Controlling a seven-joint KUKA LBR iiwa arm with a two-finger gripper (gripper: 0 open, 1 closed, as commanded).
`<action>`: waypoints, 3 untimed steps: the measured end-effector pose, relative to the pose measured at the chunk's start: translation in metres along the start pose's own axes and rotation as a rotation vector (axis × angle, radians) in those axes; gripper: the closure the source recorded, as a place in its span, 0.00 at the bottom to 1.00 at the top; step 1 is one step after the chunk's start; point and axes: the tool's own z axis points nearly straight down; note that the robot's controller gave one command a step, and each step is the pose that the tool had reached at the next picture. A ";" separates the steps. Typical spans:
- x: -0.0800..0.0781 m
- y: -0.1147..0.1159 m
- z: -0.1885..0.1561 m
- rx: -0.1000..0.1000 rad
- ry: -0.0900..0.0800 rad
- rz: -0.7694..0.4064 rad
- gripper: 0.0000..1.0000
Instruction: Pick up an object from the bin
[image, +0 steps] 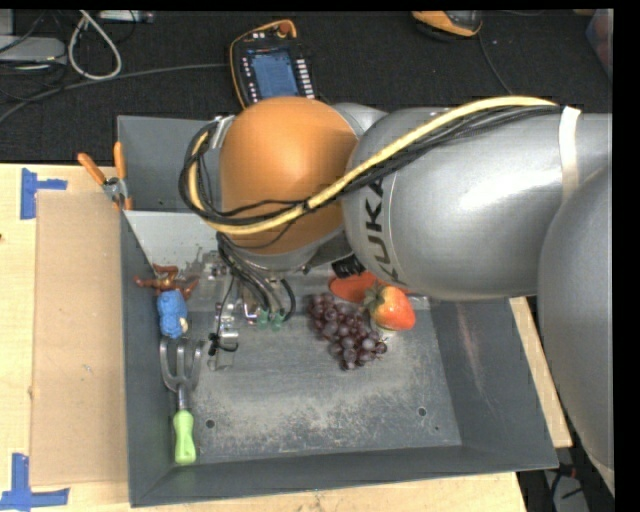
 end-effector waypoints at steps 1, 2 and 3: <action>-0.002 -0.002 -0.004 -0.001 -0.008 0.006 0.00; -0.034 -0.001 0.096 -0.001 -0.008 -0.256 0.00; -0.053 -0.002 0.173 -0.002 -0.010 -0.662 0.00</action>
Offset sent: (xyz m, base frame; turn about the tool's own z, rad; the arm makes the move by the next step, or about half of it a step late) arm 0.0564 -0.0023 -0.1729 -0.4423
